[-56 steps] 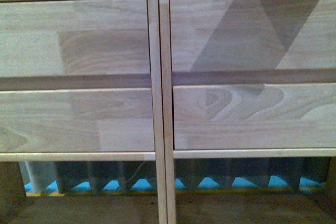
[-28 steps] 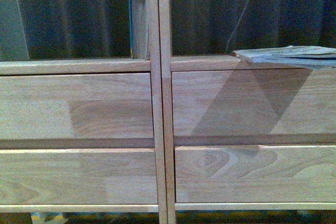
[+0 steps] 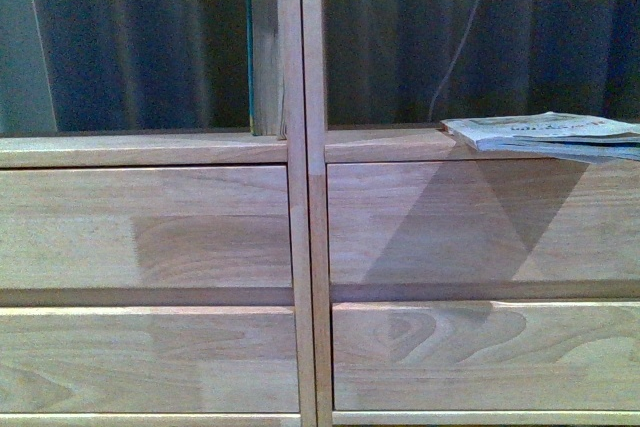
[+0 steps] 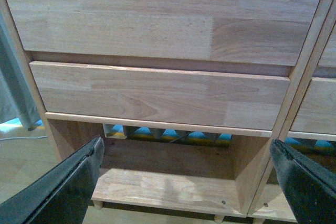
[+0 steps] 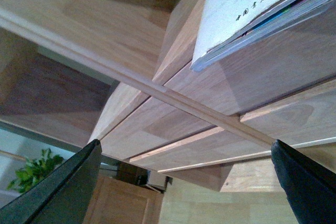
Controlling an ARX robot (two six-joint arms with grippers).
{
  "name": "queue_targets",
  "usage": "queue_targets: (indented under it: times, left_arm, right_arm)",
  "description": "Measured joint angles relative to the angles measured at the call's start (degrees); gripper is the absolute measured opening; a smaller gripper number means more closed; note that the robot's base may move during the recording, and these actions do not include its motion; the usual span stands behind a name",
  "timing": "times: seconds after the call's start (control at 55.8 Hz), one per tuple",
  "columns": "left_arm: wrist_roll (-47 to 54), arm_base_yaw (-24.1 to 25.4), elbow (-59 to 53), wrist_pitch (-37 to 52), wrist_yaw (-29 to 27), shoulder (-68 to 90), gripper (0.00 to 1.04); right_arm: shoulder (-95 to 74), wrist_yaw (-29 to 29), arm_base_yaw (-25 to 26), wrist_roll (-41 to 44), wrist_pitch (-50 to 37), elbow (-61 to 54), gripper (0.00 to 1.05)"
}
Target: Organize books on shelf
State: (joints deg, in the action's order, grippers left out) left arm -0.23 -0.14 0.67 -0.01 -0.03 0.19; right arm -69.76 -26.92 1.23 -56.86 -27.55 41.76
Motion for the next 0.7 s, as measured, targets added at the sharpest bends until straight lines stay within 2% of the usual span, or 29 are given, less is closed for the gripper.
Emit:
queue_targets:
  times: [0.215, 0.699]
  left_arm:
    - [0.0, 0.0, 0.0, 0.0, 0.0, 0.0, 0.97]
    - [0.0, 0.0, 0.0, 0.0, 0.0, 0.0, 0.97]
  right_arm:
    - [-8.68, 4.68, -2.27, -5.22, -0.15, 8.09, 0.98]
    - [-21.55, 13.49, -1.6, -12.28, 1.25, 19.1, 0.98]
